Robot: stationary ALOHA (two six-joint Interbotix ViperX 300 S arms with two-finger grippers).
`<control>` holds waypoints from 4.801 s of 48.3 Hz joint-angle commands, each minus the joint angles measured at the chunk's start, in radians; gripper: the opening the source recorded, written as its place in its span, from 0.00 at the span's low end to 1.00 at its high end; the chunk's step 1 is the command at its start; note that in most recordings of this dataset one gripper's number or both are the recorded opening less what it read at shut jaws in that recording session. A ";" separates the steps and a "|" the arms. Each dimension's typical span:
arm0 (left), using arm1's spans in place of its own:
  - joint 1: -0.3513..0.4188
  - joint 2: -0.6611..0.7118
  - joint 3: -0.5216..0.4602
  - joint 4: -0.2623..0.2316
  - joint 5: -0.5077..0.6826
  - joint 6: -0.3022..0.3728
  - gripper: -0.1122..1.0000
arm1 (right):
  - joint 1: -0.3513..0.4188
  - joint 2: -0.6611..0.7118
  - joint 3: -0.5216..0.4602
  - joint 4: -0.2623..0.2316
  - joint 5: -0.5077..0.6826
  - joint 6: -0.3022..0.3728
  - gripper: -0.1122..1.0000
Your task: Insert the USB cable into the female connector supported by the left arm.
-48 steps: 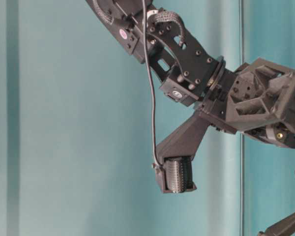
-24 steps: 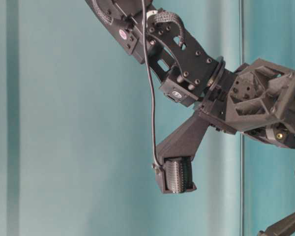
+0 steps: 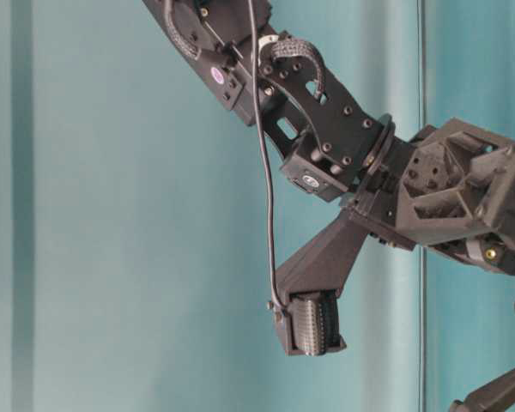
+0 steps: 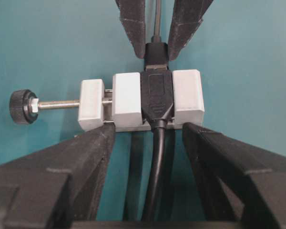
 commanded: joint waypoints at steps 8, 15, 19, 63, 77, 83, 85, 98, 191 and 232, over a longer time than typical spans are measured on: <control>-0.009 -0.003 -0.025 0.005 0.014 0.014 0.70 | 0.002 -0.018 -0.048 -0.005 -0.012 -0.037 0.29; -0.014 0.000 -0.044 0.012 0.043 0.015 0.70 | 0.006 -0.018 -0.066 -0.005 -0.011 -0.091 0.29; -0.020 0.002 -0.051 0.014 0.052 0.015 0.70 | 0.008 -0.018 -0.078 -0.005 -0.006 -0.110 0.29; -0.028 0.014 -0.081 0.014 0.078 0.012 0.70 | 0.012 -0.011 -0.080 -0.005 -0.029 -0.121 0.29; -0.029 0.005 -0.072 0.014 0.080 0.006 0.70 | 0.020 -0.021 -0.035 -0.005 0.043 -0.110 0.29; -0.029 0.000 -0.067 0.014 0.078 0.009 0.70 | 0.020 -0.038 -0.012 -0.005 0.037 -0.101 0.29; -0.029 -0.003 -0.066 0.014 0.080 0.011 0.70 | 0.020 -0.040 -0.008 -0.005 0.037 -0.098 0.29; -0.032 -0.026 -0.066 0.014 0.103 0.003 0.70 | 0.018 -0.041 -0.008 -0.005 0.043 -0.067 0.74; -0.058 -0.387 -0.021 0.003 0.359 -0.021 0.70 | -0.041 -1.284 0.927 -0.005 -0.666 0.041 0.69; -0.118 -0.946 0.035 0.003 0.594 0.043 0.70 | -0.011 -1.509 1.014 -0.005 -0.305 -0.014 0.69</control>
